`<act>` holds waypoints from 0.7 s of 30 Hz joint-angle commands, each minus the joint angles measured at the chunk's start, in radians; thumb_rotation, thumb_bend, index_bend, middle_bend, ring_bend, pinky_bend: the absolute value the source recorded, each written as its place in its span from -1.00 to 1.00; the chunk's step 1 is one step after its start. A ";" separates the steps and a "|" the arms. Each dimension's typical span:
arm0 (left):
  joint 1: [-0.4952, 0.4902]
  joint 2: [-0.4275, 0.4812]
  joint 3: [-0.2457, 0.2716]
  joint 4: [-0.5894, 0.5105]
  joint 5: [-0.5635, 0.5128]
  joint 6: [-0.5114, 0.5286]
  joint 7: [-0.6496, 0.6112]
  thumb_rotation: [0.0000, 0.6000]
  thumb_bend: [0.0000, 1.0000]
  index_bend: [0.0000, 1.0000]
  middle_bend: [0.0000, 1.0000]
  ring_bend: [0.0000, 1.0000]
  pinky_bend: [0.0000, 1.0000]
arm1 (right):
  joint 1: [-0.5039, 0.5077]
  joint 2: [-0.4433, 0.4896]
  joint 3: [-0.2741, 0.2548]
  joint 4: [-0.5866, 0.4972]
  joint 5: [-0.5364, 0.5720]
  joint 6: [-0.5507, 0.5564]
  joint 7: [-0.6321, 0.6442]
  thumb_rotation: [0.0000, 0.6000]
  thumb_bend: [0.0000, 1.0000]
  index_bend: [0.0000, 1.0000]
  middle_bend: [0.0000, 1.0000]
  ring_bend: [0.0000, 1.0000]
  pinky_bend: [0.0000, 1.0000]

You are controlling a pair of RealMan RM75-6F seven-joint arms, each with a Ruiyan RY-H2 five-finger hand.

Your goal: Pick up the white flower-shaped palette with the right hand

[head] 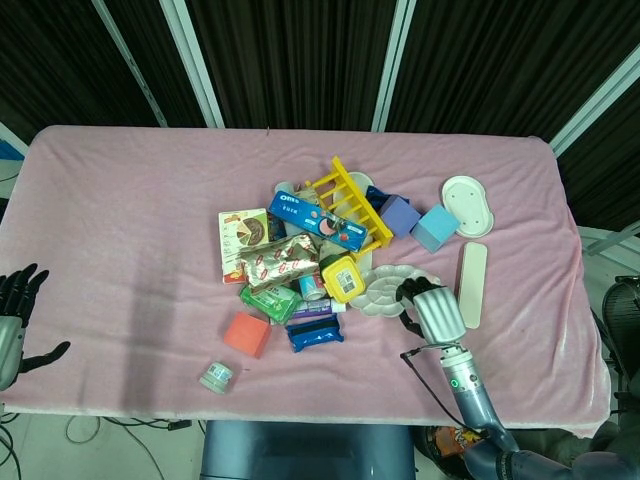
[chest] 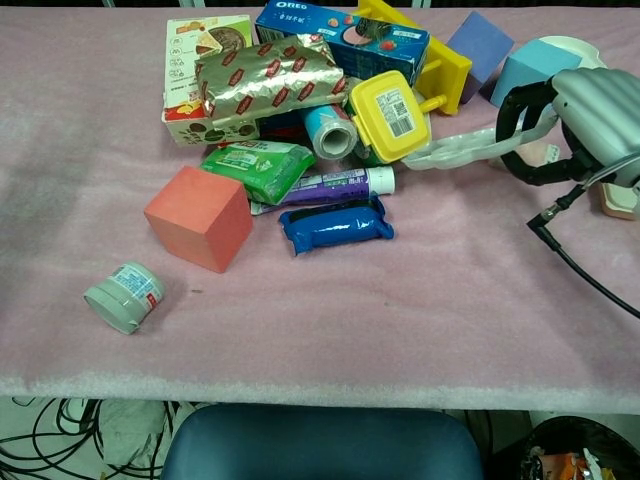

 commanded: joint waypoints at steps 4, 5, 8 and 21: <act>0.000 -0.001 0.000 0.000 0.004 0.004 -0.002 1.00 -1.00 -1.00 -1.00 -1.00 -1.00 | 0.001 0.077 0.013 -0.100 -0.028 0.061 0.033 1.00 0.48 0.58 0.30 0.21 0.38; 0.000 -0.001 0.000 -0.001 0.005 0.004 -0.002 1.00 -1.00 -1.00 -1.00 -1.00 -1.00 | 0.000 0.092 0.019 -0.125 -0.029 0.072 0.039 1.00 0.48 0.59 0.30 0.21 0.38; 0.001 -0.001 0.000 -0.001 0.006 0.005 -0.003 1.00 -1.00 -1.00 -1.00 -1.00 -1.00 | -0.011 0.148 0.040 -0.230 -0.028 0.111 0.066 1.00 0.48 0.59 0.30 0.22 0.38; 0.004 -0.003 0.004 -0.007 0.020 0.016 -0.007 1.00 -1.00 -1.00 -1.00 -1.00 -1.00 | -0.120 0.401 -0.017 -0.692 -0.078 0.213 0.115 1.00 0.48 0.63 0.33 0.23 0.44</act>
